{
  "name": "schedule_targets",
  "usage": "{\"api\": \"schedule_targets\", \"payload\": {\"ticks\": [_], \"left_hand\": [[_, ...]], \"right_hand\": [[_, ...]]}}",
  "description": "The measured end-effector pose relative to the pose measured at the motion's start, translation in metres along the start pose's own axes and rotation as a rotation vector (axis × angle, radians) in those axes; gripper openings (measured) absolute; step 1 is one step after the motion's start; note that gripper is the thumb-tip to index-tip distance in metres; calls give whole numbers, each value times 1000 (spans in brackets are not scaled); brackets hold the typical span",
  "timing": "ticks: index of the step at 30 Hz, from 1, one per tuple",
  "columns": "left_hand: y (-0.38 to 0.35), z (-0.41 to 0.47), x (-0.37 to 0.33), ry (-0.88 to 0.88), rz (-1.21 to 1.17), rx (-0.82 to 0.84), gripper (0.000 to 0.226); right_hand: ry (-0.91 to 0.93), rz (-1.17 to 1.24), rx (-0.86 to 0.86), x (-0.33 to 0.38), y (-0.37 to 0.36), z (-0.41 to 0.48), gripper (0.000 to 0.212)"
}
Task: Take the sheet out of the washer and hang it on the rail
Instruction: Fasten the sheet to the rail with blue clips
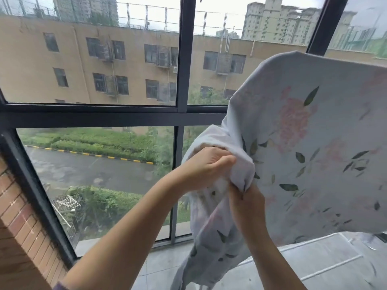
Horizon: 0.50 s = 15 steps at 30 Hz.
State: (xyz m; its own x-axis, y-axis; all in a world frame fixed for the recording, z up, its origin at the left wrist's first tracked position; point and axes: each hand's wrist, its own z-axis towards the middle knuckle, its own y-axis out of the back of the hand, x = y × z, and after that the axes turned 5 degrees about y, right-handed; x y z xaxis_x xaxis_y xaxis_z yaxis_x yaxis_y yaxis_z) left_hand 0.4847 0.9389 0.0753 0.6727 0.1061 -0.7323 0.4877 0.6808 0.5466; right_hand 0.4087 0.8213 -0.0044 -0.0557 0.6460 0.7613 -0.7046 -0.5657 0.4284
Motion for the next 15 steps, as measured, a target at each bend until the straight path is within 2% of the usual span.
{"api": "schedule_targets", "payload": {"ticks": [3,6,11,15], "left_hand": [[5,9,10,11,122,-54,27],[9,12,27,-24,225,-99,23],[17,18,38,-211,691,-216,7],[28,16,46,-287,986,-140,53]], "right_hand": [[13,137,-2,-6,22,18,21],[45,94,45,-6,37,40,21],[99,-48,210,-6,48,66,13],[15,139,160,0,53,68,19]]}}
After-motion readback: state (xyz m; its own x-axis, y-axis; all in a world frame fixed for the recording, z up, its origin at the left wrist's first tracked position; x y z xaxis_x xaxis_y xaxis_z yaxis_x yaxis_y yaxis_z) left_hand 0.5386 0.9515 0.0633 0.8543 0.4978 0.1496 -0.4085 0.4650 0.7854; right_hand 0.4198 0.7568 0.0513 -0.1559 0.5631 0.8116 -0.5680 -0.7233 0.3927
